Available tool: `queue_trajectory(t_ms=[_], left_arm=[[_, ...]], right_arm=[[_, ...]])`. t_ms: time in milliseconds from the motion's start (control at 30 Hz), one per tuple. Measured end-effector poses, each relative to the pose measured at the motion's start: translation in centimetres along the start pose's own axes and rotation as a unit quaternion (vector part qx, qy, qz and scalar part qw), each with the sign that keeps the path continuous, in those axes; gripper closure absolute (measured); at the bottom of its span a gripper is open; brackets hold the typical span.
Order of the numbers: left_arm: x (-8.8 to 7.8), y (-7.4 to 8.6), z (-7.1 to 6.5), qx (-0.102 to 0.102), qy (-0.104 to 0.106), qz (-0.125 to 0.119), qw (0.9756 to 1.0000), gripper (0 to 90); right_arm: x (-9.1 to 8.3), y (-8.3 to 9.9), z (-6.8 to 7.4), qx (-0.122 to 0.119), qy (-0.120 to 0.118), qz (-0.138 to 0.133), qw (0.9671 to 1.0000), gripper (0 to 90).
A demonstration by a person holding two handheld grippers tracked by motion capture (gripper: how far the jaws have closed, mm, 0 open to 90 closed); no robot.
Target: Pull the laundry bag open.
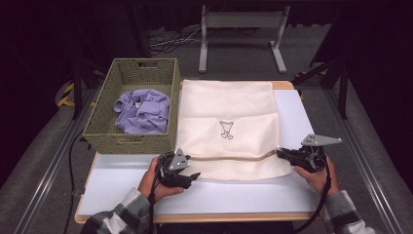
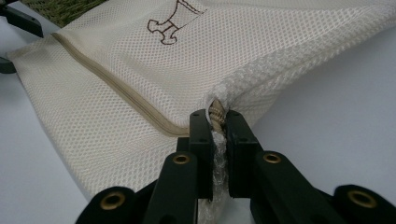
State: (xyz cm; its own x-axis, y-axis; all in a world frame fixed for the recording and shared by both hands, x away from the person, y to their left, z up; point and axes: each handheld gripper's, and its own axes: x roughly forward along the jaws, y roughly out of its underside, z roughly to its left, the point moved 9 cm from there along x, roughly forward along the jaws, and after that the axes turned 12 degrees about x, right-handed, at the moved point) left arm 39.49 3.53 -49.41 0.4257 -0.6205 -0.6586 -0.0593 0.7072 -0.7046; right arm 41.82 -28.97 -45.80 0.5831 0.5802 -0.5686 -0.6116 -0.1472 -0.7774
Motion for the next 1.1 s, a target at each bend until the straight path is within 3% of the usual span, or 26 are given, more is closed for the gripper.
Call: queue_trajectory(t_ms=[200,400,500,567,633,700,800,1100], left_arm=[[0.7,-1.4,-0.1,0.004,0.011,-0.01,0.9999,39.5],[2.2,-4.4,-0.5,0.023,0.034,-0.028,0.9987,46.1],[3.4,-5.9,-1.1,0.043,0.048,-0.031,0.9974,50.9],[4.0,-6.7,-1.6,0.047,0.073,-0.032,0.9957,53.2],[4.6,-7.2,-1.8,0.051,0.069,-0.024,0.996,60.0],[5.2,-8.1,-2.0,0.053,0.077,-0.035,0.995,64.5],[5.8,-8.9,-2.0,0.054,0.08,-0.042,0.9945,66.9],[8.9,-11.8,-3.6,0.085,0.097,-0.042,0.9908,75.3]], right_arm=[[0.1,0.1,0.0,-0.004,0.0,0.002,1.0,83.2],[0.1,0.0,0.0,-0.006,0.002,0.002,1.0,83.3],[0.0,0.0,0.1,-0.007,0.002,0.002,1.0,83.2],[0.0,-0.1,0.2,-0.008,0.002,0.001,1.0,83.2],[0.0,-0.1,0.3,-0.012,0.001,0.0,0.9999,83.2],[-0.1,-0.1,0.4,-0.013,0.0,0.0,0.9999,83.2],[-0.1,-0.1,0.4,-0.014,-0.002,0.001,0.9999,83.2],[-0.1,-0.1,0.7,-0.018,-0.004,0.002,0.9998,83.2]])
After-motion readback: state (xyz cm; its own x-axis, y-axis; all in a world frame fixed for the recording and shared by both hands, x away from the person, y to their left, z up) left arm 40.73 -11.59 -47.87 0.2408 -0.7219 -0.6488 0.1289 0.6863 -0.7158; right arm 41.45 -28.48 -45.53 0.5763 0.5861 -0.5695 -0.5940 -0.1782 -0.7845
